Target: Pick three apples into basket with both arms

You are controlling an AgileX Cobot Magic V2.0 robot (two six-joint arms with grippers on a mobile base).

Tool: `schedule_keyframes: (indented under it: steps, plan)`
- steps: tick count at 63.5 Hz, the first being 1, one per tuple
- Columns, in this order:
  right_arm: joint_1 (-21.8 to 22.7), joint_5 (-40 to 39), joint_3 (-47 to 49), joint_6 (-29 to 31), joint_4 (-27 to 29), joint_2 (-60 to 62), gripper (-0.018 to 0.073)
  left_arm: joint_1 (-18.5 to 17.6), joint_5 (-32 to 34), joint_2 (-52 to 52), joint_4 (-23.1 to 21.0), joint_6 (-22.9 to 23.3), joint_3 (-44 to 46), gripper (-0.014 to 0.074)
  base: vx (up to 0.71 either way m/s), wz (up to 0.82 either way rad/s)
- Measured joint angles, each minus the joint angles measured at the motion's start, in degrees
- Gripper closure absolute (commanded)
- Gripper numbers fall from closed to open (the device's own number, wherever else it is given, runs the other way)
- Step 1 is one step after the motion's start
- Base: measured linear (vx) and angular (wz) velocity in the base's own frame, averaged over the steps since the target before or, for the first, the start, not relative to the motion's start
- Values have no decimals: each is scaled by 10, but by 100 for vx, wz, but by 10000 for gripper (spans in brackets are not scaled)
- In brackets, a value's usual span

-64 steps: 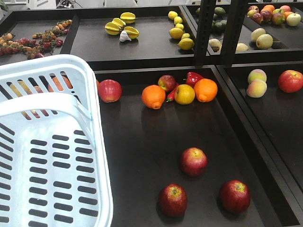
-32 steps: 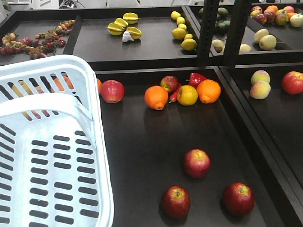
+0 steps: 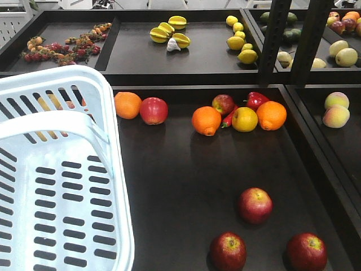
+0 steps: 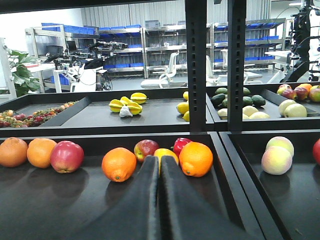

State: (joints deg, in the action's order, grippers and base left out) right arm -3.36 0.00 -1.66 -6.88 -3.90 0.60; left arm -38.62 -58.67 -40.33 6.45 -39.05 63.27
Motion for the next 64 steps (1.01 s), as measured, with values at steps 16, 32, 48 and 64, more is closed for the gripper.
schedule_keyframes:
  steps: [16,32,48,64]
  plan:
    - [0,0,0,0,0,0,568,0,0,0,-1,0,0,603,0,1]
    - [0,0,0,0,0,0,568,0,0,0,-1,0,0,603,0,0]
    - [0,0,0,0,0,0,568,0,0,0,-1,0,0,603,0,0]
    - [0,0,0,0,0,0,568,0,0,0,-1,0,0,603,0,0]
